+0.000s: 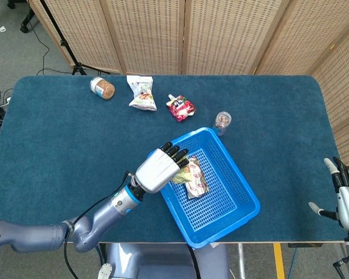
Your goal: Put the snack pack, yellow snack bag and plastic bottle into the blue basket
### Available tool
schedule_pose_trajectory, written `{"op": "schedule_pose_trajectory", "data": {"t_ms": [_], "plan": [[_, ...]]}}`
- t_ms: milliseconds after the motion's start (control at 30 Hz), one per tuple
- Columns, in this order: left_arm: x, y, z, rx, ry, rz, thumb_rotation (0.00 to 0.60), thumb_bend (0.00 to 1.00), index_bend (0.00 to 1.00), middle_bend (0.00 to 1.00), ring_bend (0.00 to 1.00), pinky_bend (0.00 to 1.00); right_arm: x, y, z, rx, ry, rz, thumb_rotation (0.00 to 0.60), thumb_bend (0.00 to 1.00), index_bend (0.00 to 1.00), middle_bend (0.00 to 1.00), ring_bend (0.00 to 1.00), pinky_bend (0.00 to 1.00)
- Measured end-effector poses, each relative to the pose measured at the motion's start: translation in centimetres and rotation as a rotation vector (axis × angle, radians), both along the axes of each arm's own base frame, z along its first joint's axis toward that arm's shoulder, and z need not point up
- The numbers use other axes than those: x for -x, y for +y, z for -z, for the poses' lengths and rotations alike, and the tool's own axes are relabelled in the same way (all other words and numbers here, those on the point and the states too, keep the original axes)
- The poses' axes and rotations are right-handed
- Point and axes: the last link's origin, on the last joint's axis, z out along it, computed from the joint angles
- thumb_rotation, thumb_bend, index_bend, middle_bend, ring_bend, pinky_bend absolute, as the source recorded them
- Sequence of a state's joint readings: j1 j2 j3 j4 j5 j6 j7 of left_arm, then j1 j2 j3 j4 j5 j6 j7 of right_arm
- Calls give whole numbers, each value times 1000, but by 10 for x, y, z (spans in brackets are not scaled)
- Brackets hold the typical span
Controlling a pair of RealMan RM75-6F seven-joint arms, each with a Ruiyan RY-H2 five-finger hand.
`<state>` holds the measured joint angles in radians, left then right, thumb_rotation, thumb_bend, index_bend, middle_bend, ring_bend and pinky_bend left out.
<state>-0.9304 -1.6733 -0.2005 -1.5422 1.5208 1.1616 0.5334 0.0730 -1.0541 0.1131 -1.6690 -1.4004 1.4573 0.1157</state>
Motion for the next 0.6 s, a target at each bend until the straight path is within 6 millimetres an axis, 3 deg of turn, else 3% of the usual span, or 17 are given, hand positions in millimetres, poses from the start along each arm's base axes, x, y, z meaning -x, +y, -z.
{"op": "schedule_pose_trajectory", "data": {"t_ms": [200, 367, 467, 600], "plan": [[-3, 2, 20, -18, 64, -50, 600, 257, 566, 243, 402, 425, 3, 1, -5, 18, -13, 9, 600, 105, 0, 0, 0, 18], [-2, 3, 34, 5, 84, -110, 600, 208, 311, 14, 183, 385, 7, 0, -7, 23, -19, 18, 600, 105, 0, 0, 0, 18], [0, 5, 39, 13, 112, -148, 600, 178, 208, 0, 85, 283, 7, 0, -7, 20, -20, 18, 600, 105, 0, 0, 0, 18], [-1, 6, 43, 23, 118, -188, 600, 158, 129, 0, 72, 260, 7, 0, -6, 16, -19, 20, 600, 105, 0, 0, 0, 18]]}}
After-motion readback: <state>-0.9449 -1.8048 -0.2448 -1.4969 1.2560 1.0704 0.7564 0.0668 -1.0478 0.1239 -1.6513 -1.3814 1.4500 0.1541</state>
